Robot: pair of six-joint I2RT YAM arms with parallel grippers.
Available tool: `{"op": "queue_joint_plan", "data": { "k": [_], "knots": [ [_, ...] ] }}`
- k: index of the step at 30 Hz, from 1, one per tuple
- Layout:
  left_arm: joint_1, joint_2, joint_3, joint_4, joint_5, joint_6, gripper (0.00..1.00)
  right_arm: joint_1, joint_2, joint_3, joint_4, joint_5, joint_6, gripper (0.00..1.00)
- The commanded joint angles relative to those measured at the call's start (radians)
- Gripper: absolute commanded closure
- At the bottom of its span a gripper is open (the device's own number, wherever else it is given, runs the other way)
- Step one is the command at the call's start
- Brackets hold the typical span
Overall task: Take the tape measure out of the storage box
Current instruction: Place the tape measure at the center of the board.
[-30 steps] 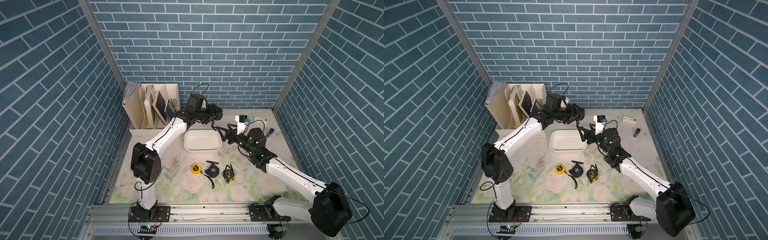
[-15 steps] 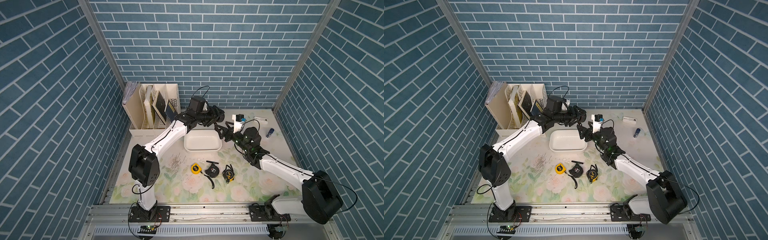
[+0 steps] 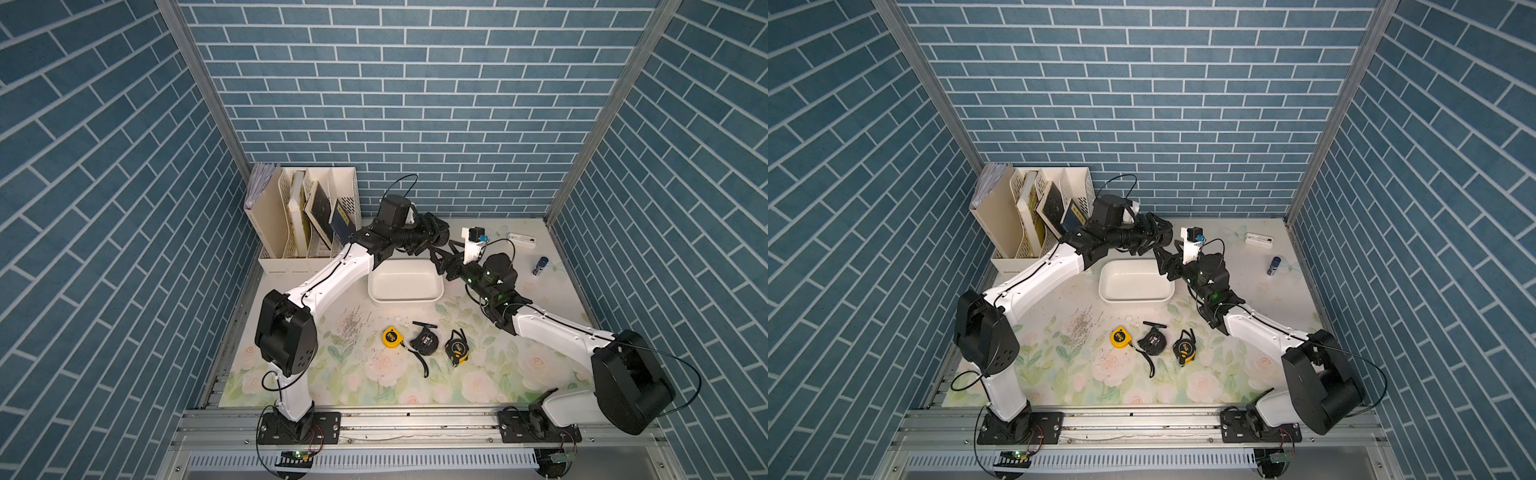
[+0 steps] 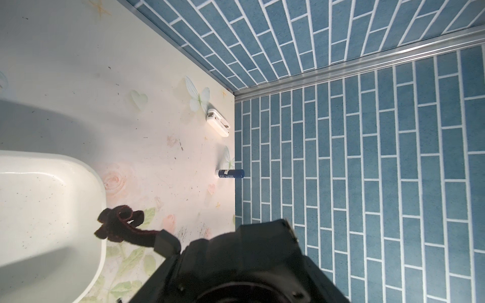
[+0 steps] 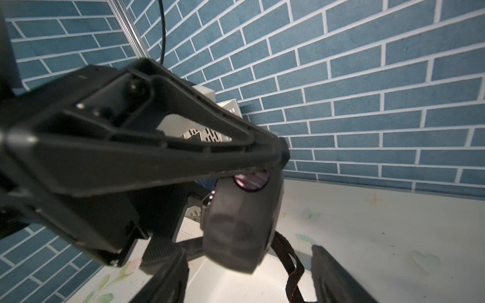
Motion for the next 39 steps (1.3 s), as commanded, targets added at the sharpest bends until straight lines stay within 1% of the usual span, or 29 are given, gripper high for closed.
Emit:
{"op": "queue_joint_plan", "data": {
  "k": [1, 7, 18, 25, 28, 30, 33, 36, 37, 38, 39],
  "knots": [
    [-0.005, -0.057, -0.018, 0.049, -0.005, -0.005, 1.0, 0.003, 0.015, 0.039, 0.062, 0.008, -0.024, 0.26],
    [-0.005, -0.067, -0.047, 0.062, 0.001, -0.015, 1.0, 0.003, 0.032, 0.064, 0.074, 0.009, -0.029, 0.27],
    [-0.005, -0.06, -0.054, 0.063, 0.015, -0.02, 1.0, 0.004, 0.063, 0.096, 0.088, -0.001, -0.025, 0.3],
    [-0.009, -0.058, -0.057, 0.076, 0.026, -0.029, 1.0, 0.004, 0.105, 0.134, 0.099, -0.011, -0.024, 0.36],
    [-0.011, -0.06, -0.059, 0.072, 0.025, -0.028, 1.0, 0.003, 0.123, 0.151, 0.102, -0.015, -0.022, 0.41],
    [-0.01, -0.061, -0.061, 0.073, 0.023, -0.028, 1.0, 0.004, 0.133, 0.162, 0.101, -0.021, -0.019, 0.45],
    [-0.011, -0.061, -0.06, 0.075, 0.026, -0.026, 1.0, 0.004, 0.143, 0.169, 0.093, -0.026, -0.015, 0.58],
    [-0.01, -0.059, -0.06, 0.074, 0.028, -0.022, 1.0, 0.003, 0.138, 0.171, 0.08, -0.024, -0.01, 0.79],
    [-0.009, -0.059, -0.061, 0.074, 0.027, -0.019, 0.95, 0.004, 0.134, 0.172, 0.073, -0.022, -0.009, 0.87],
    [-0.008, -0.058, -0.06, 0.073, 0.024, -0.017, 0.86, 0.004, 0.129, 0.172, 0.065, -0.018, -0.009, 0.94],
    [-0.006, -0.062, -0.06, 0.072, 0.023, -0.016, 0.8, 0.004, 0.126, 0.169, 0.058, -0.015, -0.009, 0.99]
  ]
}}
